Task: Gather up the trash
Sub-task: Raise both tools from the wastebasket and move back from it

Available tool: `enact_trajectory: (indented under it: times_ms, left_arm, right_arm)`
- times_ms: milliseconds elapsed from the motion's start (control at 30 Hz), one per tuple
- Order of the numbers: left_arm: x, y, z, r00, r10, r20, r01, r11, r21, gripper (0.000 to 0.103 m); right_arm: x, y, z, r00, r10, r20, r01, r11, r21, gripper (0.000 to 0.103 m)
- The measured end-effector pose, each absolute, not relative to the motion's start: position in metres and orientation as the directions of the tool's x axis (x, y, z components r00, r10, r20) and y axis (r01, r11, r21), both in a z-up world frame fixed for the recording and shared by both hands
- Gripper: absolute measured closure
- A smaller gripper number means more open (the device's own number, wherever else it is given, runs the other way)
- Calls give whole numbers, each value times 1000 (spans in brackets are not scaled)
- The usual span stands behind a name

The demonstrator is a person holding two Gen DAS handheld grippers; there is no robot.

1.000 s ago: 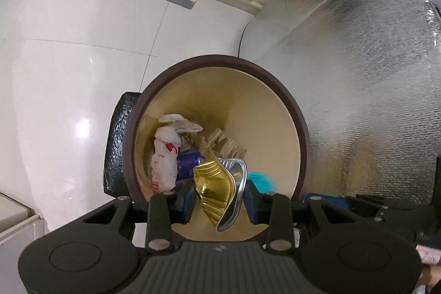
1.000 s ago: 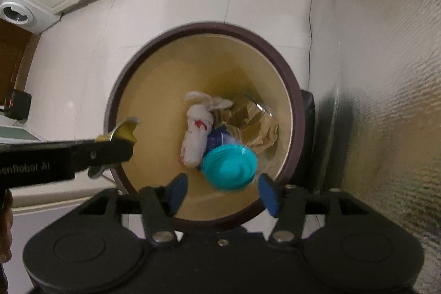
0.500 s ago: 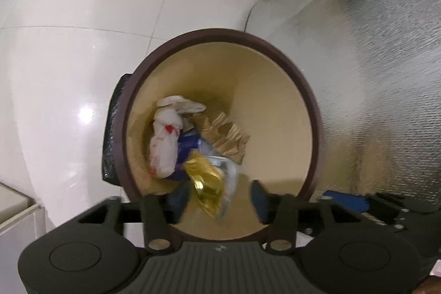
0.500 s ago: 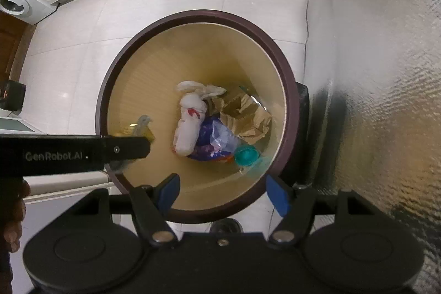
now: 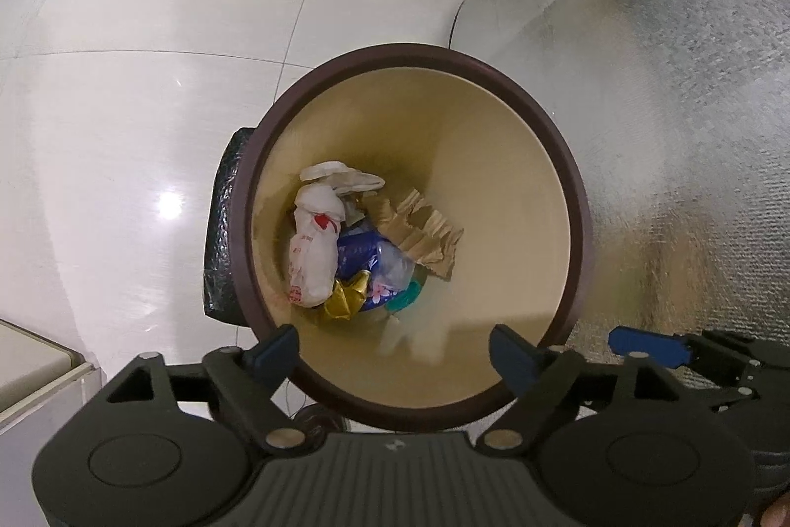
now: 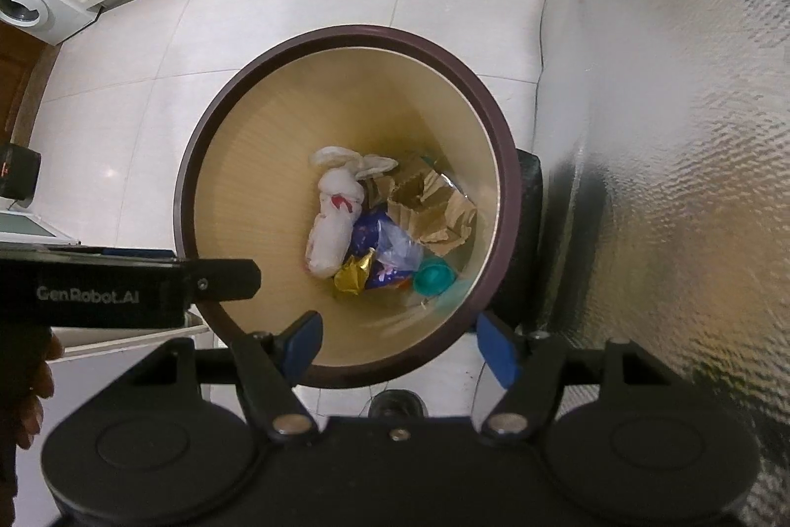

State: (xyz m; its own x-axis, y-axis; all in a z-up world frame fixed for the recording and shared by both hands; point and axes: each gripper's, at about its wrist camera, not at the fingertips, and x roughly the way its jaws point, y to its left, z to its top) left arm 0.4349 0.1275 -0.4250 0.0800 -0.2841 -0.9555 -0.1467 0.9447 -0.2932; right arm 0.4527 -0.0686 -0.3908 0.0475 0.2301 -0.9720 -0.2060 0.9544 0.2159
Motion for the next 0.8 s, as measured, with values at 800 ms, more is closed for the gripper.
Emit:
enact_trajectory:
  times_ms: [800]
  left_arm:
    - [389, 159, -293, 278, -224, -934, -120, 957, -265, 0]
  right_arm:
    - [413, -70, -264, 275, 170, -946, -279, 956, 90, 0]
